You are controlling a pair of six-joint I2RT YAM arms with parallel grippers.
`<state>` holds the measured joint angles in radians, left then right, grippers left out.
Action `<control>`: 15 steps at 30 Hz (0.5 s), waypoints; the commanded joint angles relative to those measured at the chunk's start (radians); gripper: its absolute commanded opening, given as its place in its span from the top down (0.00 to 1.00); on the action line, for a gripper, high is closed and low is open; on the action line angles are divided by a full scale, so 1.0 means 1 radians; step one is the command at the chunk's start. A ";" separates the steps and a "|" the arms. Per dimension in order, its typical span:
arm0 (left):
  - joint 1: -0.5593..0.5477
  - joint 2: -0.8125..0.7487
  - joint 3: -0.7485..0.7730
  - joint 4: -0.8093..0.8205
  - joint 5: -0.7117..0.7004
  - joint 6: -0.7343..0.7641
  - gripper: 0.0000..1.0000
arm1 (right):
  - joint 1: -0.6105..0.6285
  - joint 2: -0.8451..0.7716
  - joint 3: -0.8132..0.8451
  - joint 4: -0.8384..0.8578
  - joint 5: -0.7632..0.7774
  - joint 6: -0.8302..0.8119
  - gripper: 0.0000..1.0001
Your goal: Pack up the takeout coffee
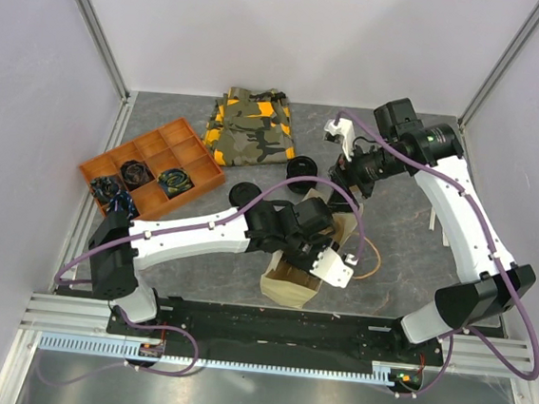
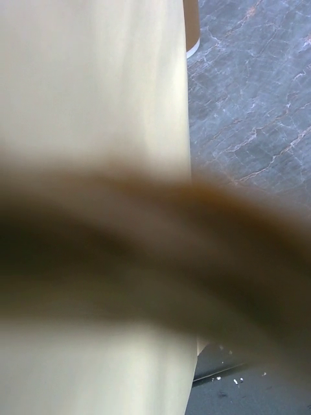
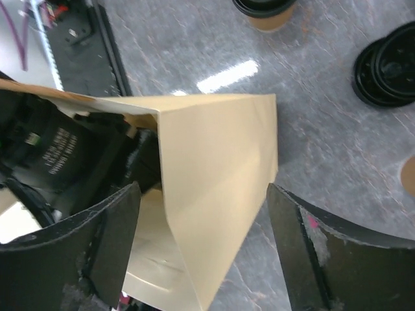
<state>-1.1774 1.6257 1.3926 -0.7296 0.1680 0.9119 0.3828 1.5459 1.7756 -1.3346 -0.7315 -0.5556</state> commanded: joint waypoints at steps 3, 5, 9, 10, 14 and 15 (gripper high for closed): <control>0.004 -0.023 0.025 0.001 0.001 -0.016 0.88 | 0.004 -0.041 0.048 -0.124 0.081 -0.055 0.04; 0.004 -0.023 0.022 -0.001 -0.004 -0.021 0.88 | 0.004 -0.033 0.102 -0.123 0.092 0.001 0.02; 0.004 -0.026 0.019 -0.002 -0.008 -0.028 0.88 | -0.041 -0.014 0.165 -0.112 0.107 0.135 0.02; 0.004 -0.026 0.020 -0.002 -0.012 -0.039 0.88 | -0.054 -0.013 0.168 -0.120 0.092 0.163 0.02; 0.005 -0.026 0.025 -0.001 -0.021 -0.065 0.88 | -0.097 -0.068 0.082 -0.124 0.075 0.246 0.02; 0.005 -0.029 0.025 0.001 -0.021 -0.068 0.88 | -0.099 -0.082 0.027 -0.126 0.076 0.270 0.02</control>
<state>-1.1774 1.6249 1.3930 -0.7303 0.1604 0.8917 0.2996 1.5257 1.8950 -1.3460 -0.6479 -0.4065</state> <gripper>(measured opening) 0.479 0.979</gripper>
